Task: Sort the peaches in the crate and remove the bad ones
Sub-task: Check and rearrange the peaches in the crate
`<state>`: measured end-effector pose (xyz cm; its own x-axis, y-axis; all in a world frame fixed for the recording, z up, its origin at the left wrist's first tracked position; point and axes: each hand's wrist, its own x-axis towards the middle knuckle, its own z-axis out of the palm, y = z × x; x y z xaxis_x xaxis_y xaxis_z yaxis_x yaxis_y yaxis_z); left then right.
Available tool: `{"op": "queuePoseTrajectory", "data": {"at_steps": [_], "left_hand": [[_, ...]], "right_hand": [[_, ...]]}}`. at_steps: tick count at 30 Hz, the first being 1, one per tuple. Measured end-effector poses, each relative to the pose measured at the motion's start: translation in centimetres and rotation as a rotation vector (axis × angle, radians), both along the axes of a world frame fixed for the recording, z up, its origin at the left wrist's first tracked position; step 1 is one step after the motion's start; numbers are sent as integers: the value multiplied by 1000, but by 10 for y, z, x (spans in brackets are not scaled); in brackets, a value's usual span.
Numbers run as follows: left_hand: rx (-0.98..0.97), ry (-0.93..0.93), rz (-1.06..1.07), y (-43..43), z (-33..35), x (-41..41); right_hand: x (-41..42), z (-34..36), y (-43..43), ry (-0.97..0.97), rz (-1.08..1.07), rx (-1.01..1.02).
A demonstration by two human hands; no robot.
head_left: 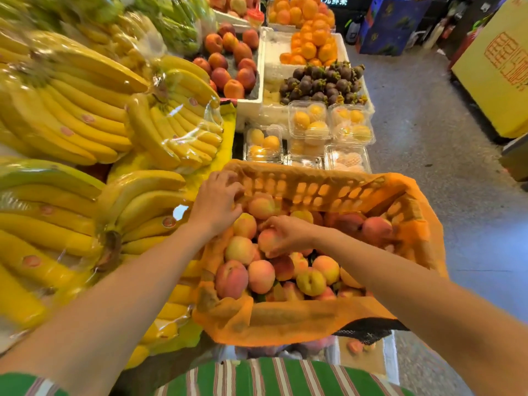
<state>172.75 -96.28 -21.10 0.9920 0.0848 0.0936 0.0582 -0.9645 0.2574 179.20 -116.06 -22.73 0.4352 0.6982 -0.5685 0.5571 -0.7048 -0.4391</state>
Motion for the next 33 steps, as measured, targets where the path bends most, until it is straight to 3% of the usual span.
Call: {"op": "queuePoseTrajectory", "data": {"at_steps": [3, 5, 9, 13, 21, 25, 30, 33], "left_hand": [[-15, -36, -8, 1, -3, -5], [-9, -78, -2, 0, -5, -6], [-130, -71, -154, -14, 1, -6], [-584, 241, -300, -46, 11, -6], [-841, 209, -113, -60, 4, 10], [-954, 146, 47, -35, 8, 7], [-792, 166, 41, -28, 3, 0], [-849, 191, 50, -35, 3, 0]], "right_hand": [[-5, -11, 3, -106, 12, 40], [-3, -14, -4, -34, -134, 108], [7, -2, -27, 405, -580, 245], [6, 25, -43, 770, -730, 434], [11, 34, -56, 591, -767, 446], [17, 22, -48, 412, -603, 379], [19, 34, -22, 776, -714, 554], [17, 35, -18, 803, -648, 532]]}}
